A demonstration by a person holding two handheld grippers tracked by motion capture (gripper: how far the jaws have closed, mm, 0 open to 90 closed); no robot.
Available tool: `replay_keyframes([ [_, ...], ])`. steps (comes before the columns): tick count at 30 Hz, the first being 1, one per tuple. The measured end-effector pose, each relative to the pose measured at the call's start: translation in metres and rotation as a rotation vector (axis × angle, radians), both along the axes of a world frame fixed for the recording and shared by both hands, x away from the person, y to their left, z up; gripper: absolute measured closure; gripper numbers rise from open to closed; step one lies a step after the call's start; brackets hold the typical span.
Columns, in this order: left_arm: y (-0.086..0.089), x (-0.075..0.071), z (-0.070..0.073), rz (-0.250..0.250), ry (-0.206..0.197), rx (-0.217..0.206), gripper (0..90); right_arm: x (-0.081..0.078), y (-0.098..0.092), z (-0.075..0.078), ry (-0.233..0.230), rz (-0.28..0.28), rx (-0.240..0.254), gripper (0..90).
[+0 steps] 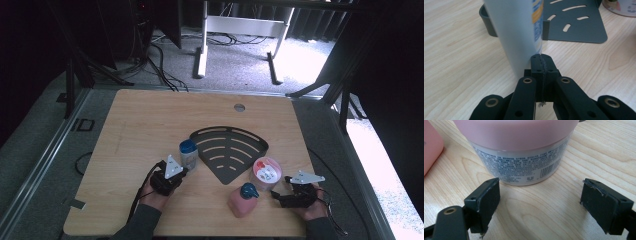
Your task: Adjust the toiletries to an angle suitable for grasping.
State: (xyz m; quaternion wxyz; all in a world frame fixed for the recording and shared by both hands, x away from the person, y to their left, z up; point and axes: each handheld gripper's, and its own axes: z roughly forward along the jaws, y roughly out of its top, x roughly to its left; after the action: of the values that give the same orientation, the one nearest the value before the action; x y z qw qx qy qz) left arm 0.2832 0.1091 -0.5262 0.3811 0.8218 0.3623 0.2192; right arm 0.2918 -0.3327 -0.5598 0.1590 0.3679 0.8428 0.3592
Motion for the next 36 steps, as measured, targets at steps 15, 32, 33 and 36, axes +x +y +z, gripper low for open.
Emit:
replay_keyframes([
  [15,-0.026,0.014,-0.007,-0.034,-0.029,0.045,89.8,0.000,0.000,0.000,0.000,0.001,0.000,15.5],
  [32,-0.016,0.039,-0.011,-0.038,-0.029,0.109,89.7,0.000,0.000,0.000,0.000,0.002,0.000,15.5],
  [33,-0.015,0.041,-0.011,-0.037,-0.027,0.111,89.7,0.000,0.000,0.000,0.000,0.002,0.000,15.5],
  [36,-0.015,0.043,-0.011,-0.038,-0.029,0.114,89.7,0.000,0.000,0.000,0.000,0.002,0.000,15.5],
])
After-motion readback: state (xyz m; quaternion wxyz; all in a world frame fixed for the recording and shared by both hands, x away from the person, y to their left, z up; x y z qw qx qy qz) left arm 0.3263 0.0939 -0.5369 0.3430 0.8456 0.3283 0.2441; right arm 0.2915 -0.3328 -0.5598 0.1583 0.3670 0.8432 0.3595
